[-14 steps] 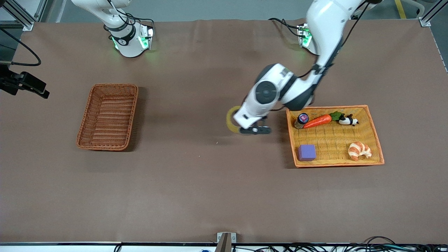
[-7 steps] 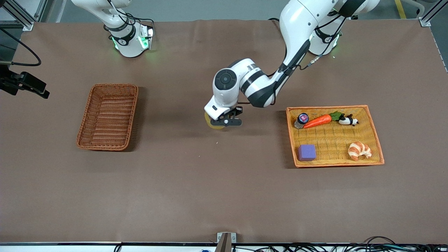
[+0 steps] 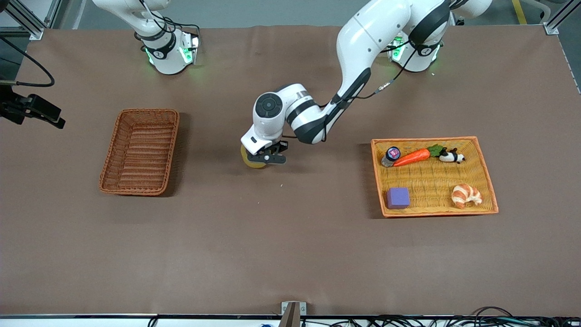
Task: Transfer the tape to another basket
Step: 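Set the tape on the table midway while the right gripper reaches toward it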
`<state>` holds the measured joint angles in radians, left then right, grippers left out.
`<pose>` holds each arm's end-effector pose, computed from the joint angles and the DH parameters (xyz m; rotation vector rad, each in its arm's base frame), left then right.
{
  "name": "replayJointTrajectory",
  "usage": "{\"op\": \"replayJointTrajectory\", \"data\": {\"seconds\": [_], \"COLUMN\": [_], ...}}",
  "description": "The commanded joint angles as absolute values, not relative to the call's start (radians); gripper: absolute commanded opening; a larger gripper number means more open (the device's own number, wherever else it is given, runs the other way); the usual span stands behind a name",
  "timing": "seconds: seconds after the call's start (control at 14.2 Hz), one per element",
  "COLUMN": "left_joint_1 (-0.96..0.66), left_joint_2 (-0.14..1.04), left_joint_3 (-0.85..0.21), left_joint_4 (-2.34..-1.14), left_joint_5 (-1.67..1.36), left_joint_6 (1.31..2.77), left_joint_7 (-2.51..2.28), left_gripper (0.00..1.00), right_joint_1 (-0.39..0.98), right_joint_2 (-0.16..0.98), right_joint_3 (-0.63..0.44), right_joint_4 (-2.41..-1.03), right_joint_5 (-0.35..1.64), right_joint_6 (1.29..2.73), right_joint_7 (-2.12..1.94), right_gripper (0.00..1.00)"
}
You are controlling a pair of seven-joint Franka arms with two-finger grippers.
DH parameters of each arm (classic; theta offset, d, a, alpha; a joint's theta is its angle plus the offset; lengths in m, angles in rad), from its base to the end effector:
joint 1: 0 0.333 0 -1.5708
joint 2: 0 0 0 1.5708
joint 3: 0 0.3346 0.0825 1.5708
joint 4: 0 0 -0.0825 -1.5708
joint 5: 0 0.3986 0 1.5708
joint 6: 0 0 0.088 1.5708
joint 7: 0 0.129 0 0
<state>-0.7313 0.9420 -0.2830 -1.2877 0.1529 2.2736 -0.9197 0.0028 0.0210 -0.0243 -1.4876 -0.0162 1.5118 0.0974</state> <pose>0.4624 -0.6312 0.1775 3.0150 -0.1032 -0.0603 0.5704 -0.0143 0.6442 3.1194 -0.1872 0.0060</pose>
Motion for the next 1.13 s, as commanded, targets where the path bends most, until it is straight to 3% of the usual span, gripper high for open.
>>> {"op": "replayJointTrajectory", "data": {"seconds": [0.0,0.07,0.14,0.49,0.71,1.06], "left_joint_1": [-0.729,-0.726,-0.719,-0.629,-0.508,-0.329], "left_joint_2": [0.954,0.945,0.921,0.718,0.553,0.336], "left_joint_3": [-0.271,-0.272,-0.270,-0.278,-0.278,-0.279], "left_joint_4": [-1.238,-1.242,-1.246,-1.337,-1.462,-1.595], "left_joint_5": [0.166,0.163,0.161,0.167,0.173,0.172], "left_joint_6": [2.267,2.260,2.253,2.082,2.082,2.042], "left_joint_7": [-0.896,-0.897,-0.897,-0.887,-0.847,-0.700], "left_gripper": [0.60,0.93,1.00,1.00,1.00,1.00], "right_joint_1": [0.002,0.003,0.003,0.090,0.097,0.113], "right_joint_2": [0.018,0.023,0.025,0.080,0.139,0.173], "right_joint_3": [-0.023,-0.023,-0.023,0.000,0.132,0.340], "right_joint_4": [-1.489,-1.489,-1.489,-1.499,-1.558,-1.810], "right_joint_5": [0.003,0.003,0.003,0.012,0.012,0.009], "right_joint_6": [1.516,1.516,1.516,1.540,1.659,1.960], "right_joint_7": [0.089,0.089,0.089,0.103,0.214,0.412], "right_gripper": [1.00,1.00,1.00,1.00,1.00,1.00]}}
